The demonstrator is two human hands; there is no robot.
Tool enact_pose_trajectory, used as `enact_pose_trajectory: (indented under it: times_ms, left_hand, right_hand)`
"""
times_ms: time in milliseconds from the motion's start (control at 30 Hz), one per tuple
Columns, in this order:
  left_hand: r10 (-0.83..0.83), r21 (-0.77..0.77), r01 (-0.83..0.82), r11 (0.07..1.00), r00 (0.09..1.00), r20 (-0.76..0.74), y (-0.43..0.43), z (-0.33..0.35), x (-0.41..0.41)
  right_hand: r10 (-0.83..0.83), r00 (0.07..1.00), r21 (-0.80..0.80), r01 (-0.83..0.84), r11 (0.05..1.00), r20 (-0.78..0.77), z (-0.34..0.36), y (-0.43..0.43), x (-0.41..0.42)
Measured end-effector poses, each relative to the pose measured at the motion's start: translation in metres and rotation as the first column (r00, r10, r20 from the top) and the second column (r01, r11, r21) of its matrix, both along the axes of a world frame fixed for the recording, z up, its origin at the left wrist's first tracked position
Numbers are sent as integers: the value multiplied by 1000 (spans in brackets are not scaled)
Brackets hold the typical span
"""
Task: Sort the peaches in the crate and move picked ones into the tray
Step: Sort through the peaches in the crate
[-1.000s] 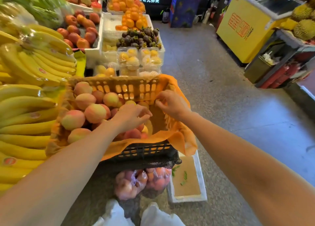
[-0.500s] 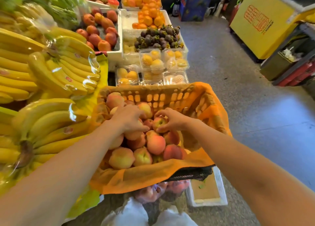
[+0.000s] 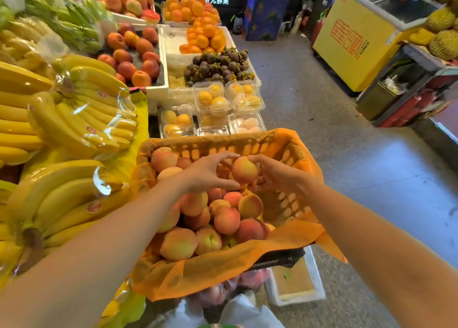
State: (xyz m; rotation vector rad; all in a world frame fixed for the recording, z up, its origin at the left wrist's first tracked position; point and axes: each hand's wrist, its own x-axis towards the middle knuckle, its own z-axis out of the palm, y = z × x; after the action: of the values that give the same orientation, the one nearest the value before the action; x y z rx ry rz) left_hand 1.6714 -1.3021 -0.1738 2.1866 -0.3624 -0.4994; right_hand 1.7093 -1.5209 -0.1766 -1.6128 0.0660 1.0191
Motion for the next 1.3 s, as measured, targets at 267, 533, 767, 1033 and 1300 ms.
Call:
enact_pose_trajectory:
  times_ms: [267,533,767,1033,1300]
  left_hand:
    - [145,-230,-156,960,987,-66,-42,11,6]
    - [130,-28,-136,990,981,-142,-76,3,26]
    - [114,178,-90,980,985,-128,-118,-31,50]
    - [95,196,-41,980,956,-277,-143,-86,81]
    - [6,318,86,944,960,-280,-165,-124,92]
  right_hand:
    - [125,990,125,-116,985,-63,13,-23,7]
    - [39,767,-242,153,958,641,27,-70,27]
    - [110,868,-329,63,942,484,-2,-115,37]
    - [67,915,-125,-18,992,399,-19,-122,43]
    - [126,814,-188,-21,982,566,-39,-125,32]
